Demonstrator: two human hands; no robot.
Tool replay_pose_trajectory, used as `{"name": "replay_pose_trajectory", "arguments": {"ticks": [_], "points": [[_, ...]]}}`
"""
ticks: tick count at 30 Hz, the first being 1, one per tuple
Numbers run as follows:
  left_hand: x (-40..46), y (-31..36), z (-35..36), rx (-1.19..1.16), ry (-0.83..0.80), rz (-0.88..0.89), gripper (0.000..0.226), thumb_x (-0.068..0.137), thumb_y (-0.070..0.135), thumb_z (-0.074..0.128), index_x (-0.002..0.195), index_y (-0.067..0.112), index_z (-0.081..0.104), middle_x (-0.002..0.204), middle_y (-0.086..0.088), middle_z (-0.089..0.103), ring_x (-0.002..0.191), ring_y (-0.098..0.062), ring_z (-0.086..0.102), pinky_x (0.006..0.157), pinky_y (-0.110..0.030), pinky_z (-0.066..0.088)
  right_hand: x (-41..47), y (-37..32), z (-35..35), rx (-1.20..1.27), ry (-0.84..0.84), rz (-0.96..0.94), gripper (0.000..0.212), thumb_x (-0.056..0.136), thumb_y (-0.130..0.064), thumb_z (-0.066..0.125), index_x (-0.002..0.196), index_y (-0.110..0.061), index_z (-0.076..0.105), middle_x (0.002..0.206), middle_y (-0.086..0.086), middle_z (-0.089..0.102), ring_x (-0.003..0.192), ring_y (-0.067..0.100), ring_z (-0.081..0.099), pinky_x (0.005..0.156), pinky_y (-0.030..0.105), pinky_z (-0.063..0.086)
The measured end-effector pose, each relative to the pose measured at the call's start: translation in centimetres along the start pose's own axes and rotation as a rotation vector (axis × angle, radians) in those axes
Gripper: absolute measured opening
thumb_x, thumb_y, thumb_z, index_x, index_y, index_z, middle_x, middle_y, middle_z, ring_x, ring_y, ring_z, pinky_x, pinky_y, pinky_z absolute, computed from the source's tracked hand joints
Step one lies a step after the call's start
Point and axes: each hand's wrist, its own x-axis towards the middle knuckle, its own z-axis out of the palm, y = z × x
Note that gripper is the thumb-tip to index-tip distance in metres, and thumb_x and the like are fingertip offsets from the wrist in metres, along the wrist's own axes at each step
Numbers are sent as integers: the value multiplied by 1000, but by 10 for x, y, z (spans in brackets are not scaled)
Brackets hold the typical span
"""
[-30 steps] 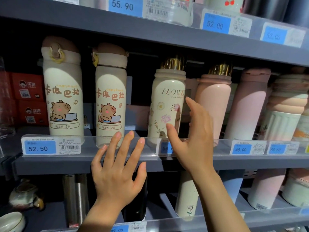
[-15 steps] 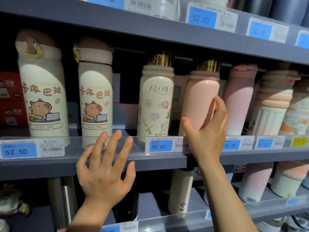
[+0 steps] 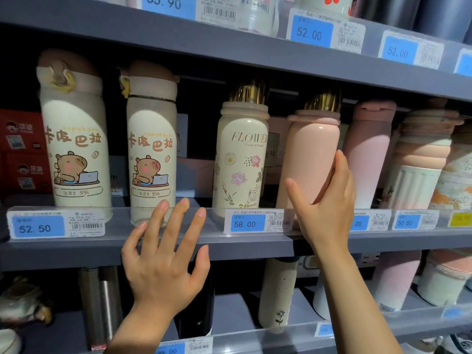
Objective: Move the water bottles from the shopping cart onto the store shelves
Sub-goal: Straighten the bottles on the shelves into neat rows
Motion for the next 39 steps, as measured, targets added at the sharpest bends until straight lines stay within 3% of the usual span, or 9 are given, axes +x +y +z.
{"name": "replay_pose_trajectory", "arguments": {"ticks": [4, 9, 15, 21, 25, 28, 32, 35, 39], "points": [[0, 2, -1, 2, -7, -13, 43, 94, 34, 42, 136, 23, 50, 139, -4, 52, 131, -29, 44, 100, -44, 30, 0, -2, 4, -36, 42, 52, 112, 65, -57, 79, 150, -26, 14, 135, 8, 39, 122, 25, 40, 103, 51, 36], [1, 2, -2, 7, -27, -20, 43, 95, 34, 41, 136, 23, 50, 137, -6, 56, 131, -29, 44, 102, -44, 27, -2, 0, 4, -6, 41, 53, 103, 68, -56, 68, 150, -22, 16, 130, 4, 47, 119, 25, 46, 103, 53, 36], [1, 2, -4, -3, -51, -28, 43, 95, 34, 41, 136, 23, 50, 138, -6, 55, 132, -29, 44, 103, -44, 26, -5, 1, 3, -36, -3, 23, 91, 77, -51, 57, 151, -15, 18, 141, 7, 46, 121, 29, 45, 106, 49, 31], [2, 3, -8, -18, -68, -38, 43, 96, 34, 40, 137, 22, 49, 137, -7, 56, 132, -30, 43, 102, -44, 27, -6, 0, 3, -33, 59, -17, 98, 68, -54, 73, 146, -31, 18, 137, 5, 37, 121, 25, 45, 97, 55, 42], [2, 4, -8, -20, -74, -43, 43, 96, 34, 40, 136, 22, 49, 137, -7, 56, 132, -30, 44, 101, -45, 28, -8, 2, 2, 30, 86, 12, 92, 70, -50, 73, 143, -35, 19, 126, -1, 47, 111, 17, 50, 87, 53, 48], [2, 3, -8, -20, -79, -43, 43, 96, 34, 40, 137, 22, 49, 138, -7, 56, 132, -30, 44, 100, -46, 30, -9, 3, 2, 38, 65, 14, 86, 74, -48, 68, 144, -33, 19, 128, -2, 52, 110, 21, 54, 88, 53, 48], [2, 3, -8, -19, -83, -41, 43, 96, 34, 41, 137, 22, 49, 138, -7, 56, 132, -30, 44, 101, -45, 28, -6, 2, 2, -59, -9, -32, 84, 76, -50, 61, 147, -24, 24, 143, 1, 42, 125, 23, 45, 104, 48, 35], [2, 3, -8, -17, -86, -45, 44, 96, 34, 41, 137, 22, 49, 138, -8, 56, 132, -30, 44, 100, -46, 30, -4, -2, 2, -76, 3, 13, 95, 69, -56, 75, 145, -25, 26, 137, 4, 39, 121, 25, 45, 101, 48, 38], [2, 4, -9, -22, -81, -43, 43, 96, 33, 41, 136, 22, 50, 138, -7, 55, 132, -30, 44, 102, -44, 28, -3, -1, 2, -10, 45, 64, 87, 68, -47, 79, 137, -28, 29, 123, 0, 45, 107, 20, 49, 92, 53, 44]]}}
